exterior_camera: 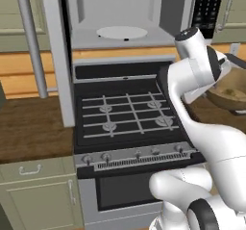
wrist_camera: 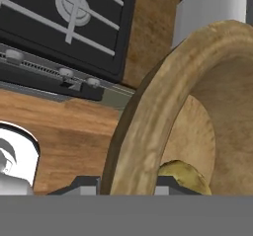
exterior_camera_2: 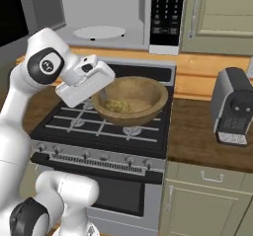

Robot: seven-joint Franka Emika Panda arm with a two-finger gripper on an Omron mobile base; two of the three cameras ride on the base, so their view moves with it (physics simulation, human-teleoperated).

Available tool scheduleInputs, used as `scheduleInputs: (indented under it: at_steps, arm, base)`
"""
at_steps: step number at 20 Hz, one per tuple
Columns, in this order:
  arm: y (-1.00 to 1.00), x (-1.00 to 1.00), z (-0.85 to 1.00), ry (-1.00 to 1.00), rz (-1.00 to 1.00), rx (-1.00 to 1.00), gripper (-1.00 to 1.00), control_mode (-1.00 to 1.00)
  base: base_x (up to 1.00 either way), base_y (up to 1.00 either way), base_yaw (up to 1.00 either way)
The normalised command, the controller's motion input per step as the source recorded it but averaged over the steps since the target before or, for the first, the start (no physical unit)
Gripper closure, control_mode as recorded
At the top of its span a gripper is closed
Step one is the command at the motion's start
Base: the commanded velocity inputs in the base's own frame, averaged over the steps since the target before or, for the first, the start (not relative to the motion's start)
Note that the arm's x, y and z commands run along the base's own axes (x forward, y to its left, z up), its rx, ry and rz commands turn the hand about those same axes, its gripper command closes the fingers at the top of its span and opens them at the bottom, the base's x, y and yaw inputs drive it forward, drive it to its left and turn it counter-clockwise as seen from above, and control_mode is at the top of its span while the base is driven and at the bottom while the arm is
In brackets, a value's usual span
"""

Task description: Pick the potato from the sink and place it in the bowl. Then pick the bowl and place it in the microwave. Then close the microwave door and press the start button.

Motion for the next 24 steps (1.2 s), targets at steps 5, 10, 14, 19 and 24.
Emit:
scheduleInputs:
  at_steps: [5,10,14,19,24]
  arm:
    - [0.0,0.0,0.0,0.0,0.0,0.0,1.0,1.0]
    - [0.05,0.06,0.07,-0.05,0.06,0.1,1.0,-1.0]
    - [0.28,0.43,0.53,-0.08,0.32,0.17,1.0,-1.0]
    - [0.62,0.89,0.61,-0.01,0.38,0.02,1.0,-1.0]
    - [0.57,0.8,0.62,-0.02,0.37,-0.01,1.0,-1.0]
  base:
    - [0.11,0.21,0.0]
    - [0.05,0.02,0.0]
    - [0.0,0.0,0.0]
    - [0.0,0.0,0.0]
    - [0.0,0.0,0.0]
